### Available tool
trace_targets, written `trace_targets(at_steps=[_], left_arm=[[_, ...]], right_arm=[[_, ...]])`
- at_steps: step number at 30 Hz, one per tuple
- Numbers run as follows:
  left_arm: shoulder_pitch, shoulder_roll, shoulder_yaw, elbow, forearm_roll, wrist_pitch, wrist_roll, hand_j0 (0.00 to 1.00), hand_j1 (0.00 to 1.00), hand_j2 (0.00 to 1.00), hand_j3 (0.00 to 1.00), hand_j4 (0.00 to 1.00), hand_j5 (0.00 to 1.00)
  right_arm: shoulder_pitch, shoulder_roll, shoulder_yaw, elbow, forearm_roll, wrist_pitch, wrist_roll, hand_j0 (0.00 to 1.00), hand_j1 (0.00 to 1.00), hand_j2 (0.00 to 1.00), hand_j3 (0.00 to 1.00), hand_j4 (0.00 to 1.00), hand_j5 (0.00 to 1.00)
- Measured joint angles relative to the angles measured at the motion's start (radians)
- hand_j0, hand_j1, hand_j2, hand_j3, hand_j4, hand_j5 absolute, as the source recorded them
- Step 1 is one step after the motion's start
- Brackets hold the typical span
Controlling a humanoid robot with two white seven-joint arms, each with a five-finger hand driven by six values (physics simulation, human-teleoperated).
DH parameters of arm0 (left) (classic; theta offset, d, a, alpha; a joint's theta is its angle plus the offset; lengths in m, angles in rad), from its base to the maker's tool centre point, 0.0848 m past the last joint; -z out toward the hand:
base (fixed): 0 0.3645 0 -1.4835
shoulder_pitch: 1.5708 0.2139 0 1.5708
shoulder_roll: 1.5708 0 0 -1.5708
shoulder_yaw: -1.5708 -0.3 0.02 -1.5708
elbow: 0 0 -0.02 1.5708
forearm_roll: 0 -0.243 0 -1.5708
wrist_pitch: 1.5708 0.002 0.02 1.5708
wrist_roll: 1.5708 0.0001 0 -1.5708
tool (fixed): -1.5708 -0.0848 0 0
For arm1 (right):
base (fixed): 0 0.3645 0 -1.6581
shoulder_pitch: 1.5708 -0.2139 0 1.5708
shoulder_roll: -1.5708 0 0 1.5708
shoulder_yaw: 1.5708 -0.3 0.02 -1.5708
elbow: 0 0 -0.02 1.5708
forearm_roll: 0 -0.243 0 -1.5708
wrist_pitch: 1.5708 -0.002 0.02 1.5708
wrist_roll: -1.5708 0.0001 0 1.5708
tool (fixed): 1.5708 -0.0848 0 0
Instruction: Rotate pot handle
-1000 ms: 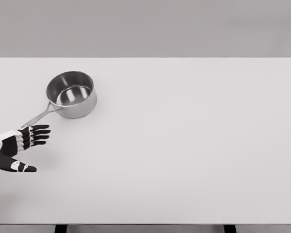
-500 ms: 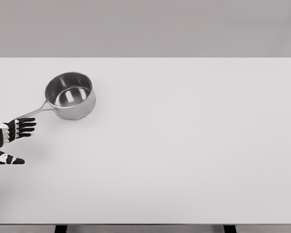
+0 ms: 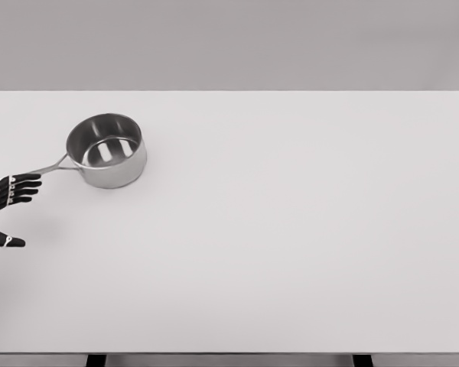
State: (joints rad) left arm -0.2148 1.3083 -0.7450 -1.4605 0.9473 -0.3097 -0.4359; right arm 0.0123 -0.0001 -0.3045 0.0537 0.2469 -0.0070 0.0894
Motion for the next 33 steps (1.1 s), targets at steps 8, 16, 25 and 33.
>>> trace_targets(at_steps=[8, 16, 25, 33], left_arm=[[0.014, 0.002, 0.018, -0.046, -0.064, -0.002, -0.001, 1.0, 1.0, 1.0, 1.0, 1.0, 1.0], [0.046, 0.005, 0.02, -0.054, -0.092, -0.002, -0.001, 1.0, 1.0, 1.0, 1.0, 1.0, 1.0], [0.046, 0.049, 0.023, -0.131, -0.166, 0.089, -0.002, 1.0, 1.0, 1.0, 1.0, 1.0, 1.0], [0.044, 0.097, 0.091, -0.225, -0.165, 0.242, -0.007, 1.0, 1.0, 1.0, 1.0, 1.0, 1.0]], right_arm=[[0.0, 0.0, 0.0, 0.0, 0.0, 0.0, 0.0, 1.0, 1.0, 1.0, 1.0, 1.0, 1.0], [0.0, 0.0, 0.0, 0.0, 0.0, 0.0, 0.0, 1.0, 1.0, 1.0, 1.0, 1.0, 1.0], [0.0, 0.0, 0.0, 0.0, 0.0, 0.0, 0.0, 1.0, 1.0, 1.0, 1.0, 1.0, 1.0], [0.0, 0.0, 0.0, 0.0, 0.0, 0.0, 0.0, 1.0, 1.0, 1.0, 1.0, 1.0, 1.0]])
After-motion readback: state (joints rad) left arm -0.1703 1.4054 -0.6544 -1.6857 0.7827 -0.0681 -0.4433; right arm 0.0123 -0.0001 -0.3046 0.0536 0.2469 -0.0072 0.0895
